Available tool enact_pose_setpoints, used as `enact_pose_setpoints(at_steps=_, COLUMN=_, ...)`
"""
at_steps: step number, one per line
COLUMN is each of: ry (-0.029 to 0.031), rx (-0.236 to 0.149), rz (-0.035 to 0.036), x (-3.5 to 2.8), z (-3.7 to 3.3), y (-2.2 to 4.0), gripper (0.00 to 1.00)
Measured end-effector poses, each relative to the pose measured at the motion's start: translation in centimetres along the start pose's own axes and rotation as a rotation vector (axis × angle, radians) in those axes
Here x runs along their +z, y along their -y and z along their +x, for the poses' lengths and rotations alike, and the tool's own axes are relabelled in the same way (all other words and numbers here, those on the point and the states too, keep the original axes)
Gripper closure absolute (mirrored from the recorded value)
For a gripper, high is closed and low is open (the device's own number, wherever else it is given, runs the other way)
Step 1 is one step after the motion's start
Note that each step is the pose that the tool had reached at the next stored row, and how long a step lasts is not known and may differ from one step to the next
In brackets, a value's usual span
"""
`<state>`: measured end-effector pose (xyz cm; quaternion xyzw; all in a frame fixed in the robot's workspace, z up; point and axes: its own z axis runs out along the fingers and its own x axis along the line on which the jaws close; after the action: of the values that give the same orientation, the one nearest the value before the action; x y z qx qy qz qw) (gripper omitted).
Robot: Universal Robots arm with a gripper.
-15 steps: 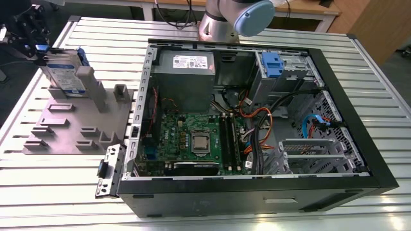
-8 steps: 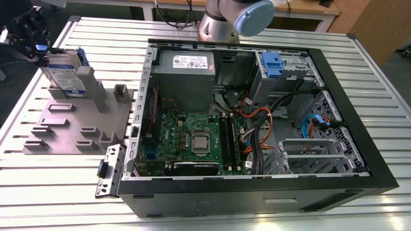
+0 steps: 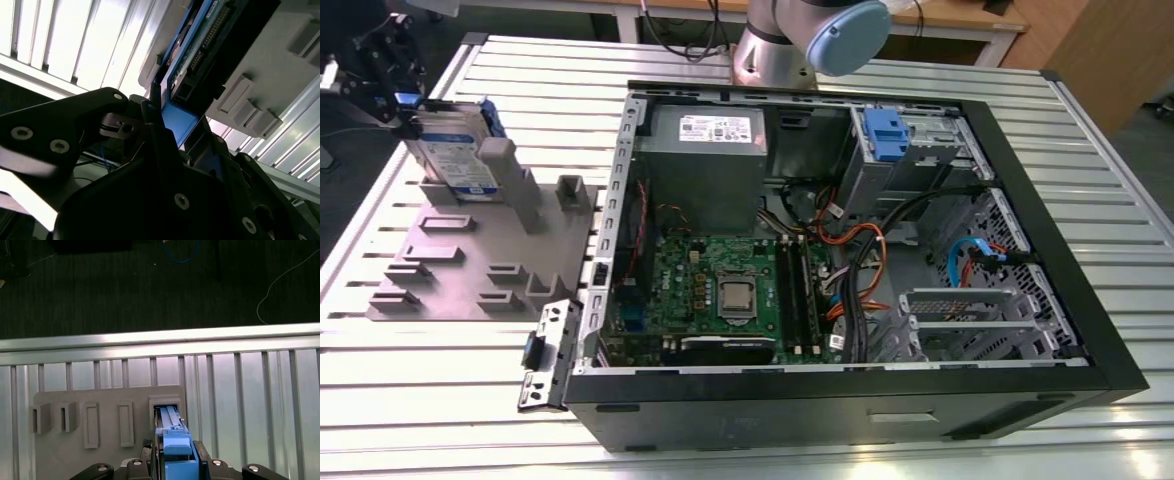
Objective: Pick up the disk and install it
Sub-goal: 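Pick up the disk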
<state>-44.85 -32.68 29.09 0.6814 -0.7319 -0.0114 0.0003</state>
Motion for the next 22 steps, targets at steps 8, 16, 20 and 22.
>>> enact_pose_setpoints(at_steps=8, ry=-0.0002, rx=0.005, rz=-0.0021, x=0.17, z=0.0, y=0.0, gripper=0.56)
enact_pose_setpoints(at_steps=16, ry=-0.0001, rx=0.005, rz=-0.002, x=0.19, z=0.01, y=0.0, gripper=0.56)
enact_pose_setpoints(at_steps=20, ry=-0.0001, rx=0.005, rz=-0.0021, x=0.19, z=0.01, y=0.0, gripper=0.63)
enact_pose_setpoints(at_steps=22, ry=-0.0001, rx=0.005, rz=-0.0021, x=0.19, z=0.01, y=0.0, gripper=0.63)
